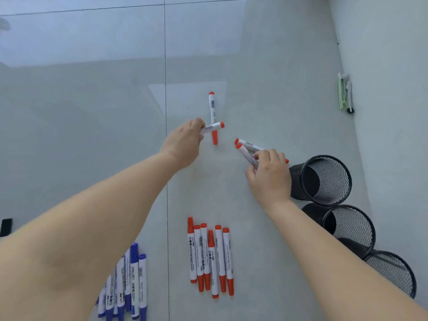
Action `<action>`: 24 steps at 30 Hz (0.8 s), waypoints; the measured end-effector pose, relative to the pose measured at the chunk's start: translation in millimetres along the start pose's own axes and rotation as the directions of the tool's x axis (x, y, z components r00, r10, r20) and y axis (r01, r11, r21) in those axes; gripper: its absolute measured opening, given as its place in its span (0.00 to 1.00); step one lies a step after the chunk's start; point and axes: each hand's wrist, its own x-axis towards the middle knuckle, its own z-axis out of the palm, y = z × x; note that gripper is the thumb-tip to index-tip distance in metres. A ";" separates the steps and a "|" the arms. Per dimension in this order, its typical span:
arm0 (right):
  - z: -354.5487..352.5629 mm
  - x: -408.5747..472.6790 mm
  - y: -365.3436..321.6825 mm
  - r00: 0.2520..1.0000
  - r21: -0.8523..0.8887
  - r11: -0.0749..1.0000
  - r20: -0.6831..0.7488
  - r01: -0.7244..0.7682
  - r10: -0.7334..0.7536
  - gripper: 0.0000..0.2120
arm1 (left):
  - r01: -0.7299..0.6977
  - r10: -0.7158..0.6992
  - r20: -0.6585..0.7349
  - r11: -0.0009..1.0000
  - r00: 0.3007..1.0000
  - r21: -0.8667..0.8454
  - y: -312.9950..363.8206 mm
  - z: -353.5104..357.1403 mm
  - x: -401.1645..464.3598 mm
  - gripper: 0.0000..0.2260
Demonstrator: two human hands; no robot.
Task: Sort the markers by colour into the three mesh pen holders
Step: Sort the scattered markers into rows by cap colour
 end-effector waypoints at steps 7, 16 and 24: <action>8.1 28.4 12.6 0.994 -0.145 0.987 0.080 -0.063 0.076 0.14 | -0.197 0.158 0.135 0.910 0.978 0.364 12.4 -12.2 58.5 0.18; 27.7 22.3 0.6 0.977 -0.160 0.987 0.208 -0.003 0.037 0.20 | -0.060 0.014 0.154 0.954 0.988 0.293 7.5 6.5 43.7 0.12; 24.7 -29.2 8.8 0.941 -0.201 0.979 0.330 -0.009 0.076 0.30 | 0.383 -0.365 0.222 0.923 0.904 -0.041 -4.4 20.9 -44.0 0.10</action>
